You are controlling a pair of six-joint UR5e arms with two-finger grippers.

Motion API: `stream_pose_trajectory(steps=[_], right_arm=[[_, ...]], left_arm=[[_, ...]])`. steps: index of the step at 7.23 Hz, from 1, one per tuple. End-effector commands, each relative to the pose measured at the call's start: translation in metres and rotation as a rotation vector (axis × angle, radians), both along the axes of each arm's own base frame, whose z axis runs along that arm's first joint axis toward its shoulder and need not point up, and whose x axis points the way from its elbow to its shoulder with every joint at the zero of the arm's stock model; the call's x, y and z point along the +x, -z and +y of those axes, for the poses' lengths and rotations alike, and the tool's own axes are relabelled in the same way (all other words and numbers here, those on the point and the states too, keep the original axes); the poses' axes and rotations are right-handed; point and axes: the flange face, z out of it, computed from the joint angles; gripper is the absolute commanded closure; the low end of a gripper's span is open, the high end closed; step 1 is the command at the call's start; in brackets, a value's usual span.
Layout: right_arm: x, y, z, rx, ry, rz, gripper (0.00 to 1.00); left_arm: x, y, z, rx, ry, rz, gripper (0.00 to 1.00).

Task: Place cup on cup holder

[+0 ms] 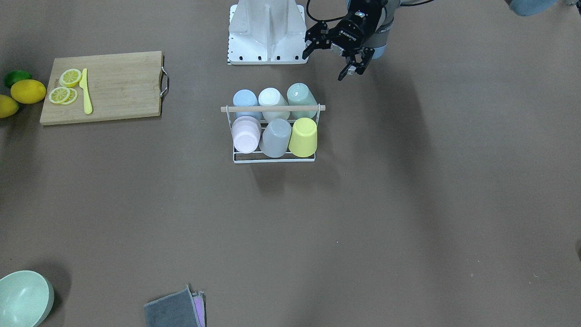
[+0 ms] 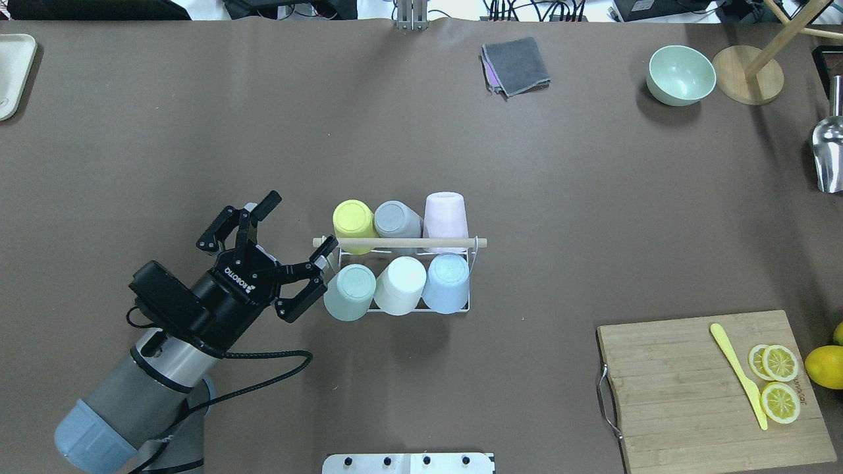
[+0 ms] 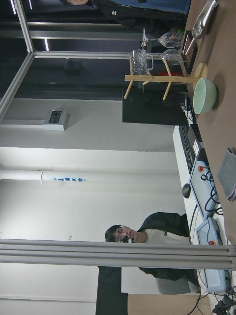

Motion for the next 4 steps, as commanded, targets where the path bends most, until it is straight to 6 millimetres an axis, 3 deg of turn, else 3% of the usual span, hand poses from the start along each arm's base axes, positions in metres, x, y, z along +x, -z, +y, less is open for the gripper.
stream_pose_trajectory(steps=[1,3,4], right_arm=[[0.001,-0.017,-0.001,0.035,-0.002,-0.002,0.01],[0.000,-0.019,-0.004,0.049,-0.006,-0.002,0.01],[-0.001,-0.015,-0.005,0.025,-0.041,-0.005,0.01]], left_arm=[[-0.034,-0.005,-0.036,-0.018,0.073,-0.139,0.02],[-0.048,-0.007,-0.093,-0.058,0.127,-0.372,0.02],[-0.050,-0.023,-0.108,-0.097,0.127,-0.490,0.02]])
